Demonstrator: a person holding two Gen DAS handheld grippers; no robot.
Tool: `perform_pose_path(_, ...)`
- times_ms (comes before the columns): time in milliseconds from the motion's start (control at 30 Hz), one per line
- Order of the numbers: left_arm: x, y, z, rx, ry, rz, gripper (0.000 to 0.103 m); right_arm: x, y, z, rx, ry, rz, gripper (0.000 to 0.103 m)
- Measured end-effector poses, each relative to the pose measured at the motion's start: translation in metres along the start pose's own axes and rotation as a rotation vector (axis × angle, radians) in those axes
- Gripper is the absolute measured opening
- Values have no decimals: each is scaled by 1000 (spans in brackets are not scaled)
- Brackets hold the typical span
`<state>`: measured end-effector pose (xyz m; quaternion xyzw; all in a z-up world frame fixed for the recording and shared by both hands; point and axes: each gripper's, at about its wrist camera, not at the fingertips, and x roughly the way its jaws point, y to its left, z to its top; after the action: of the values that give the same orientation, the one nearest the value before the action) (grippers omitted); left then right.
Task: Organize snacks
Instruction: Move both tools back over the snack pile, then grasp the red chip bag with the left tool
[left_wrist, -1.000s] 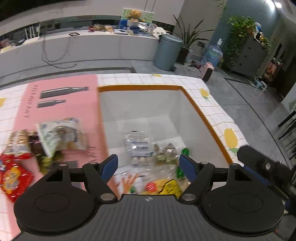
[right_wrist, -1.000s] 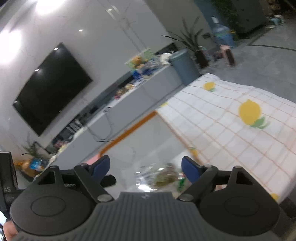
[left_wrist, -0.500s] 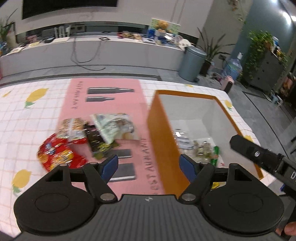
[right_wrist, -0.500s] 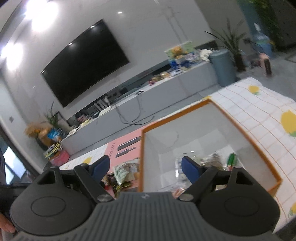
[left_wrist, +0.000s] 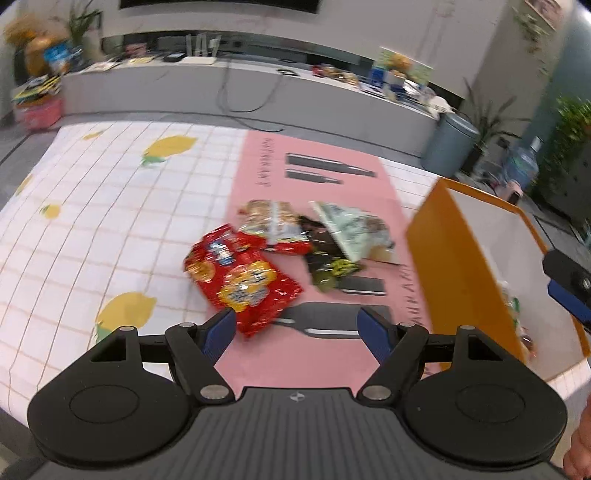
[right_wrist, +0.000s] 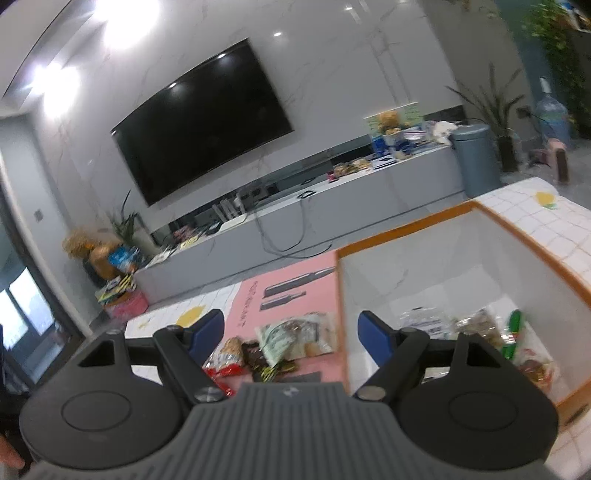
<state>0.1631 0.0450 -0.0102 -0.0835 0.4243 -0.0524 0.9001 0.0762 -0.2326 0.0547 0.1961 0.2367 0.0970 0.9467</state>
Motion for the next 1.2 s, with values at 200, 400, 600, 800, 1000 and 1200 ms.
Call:
perform_pose_path(200, 21, 25, -8, -14, 3, 53, 87, 22, 29, -22, -103, 57, 53, 79)
perform_pose_path(400, 48, 42, -1, -51, 5, 114, 88, 51, 45, -46, -190, 152, 24, 78)
perform_pose_path(600, 66, 53, 13, -202, 50, 95, 88, 71, 48, -66, -213, 232, 9, 78)
perform_pose_path(800, 94, 51, 34, -262, 74, 148, 88, 83, 53, -77, -235, 279, -9, 78)
perform_pose_path(1000, 116, 41, 44, -307, 71, 255, 90, 85, 54, -80, -236, 307, -24, 78)
perform_pose_path(1200, 138, 21, 47, -250, 79, 387, 98, 81, 47, -81, -227, 320, -57, 77)
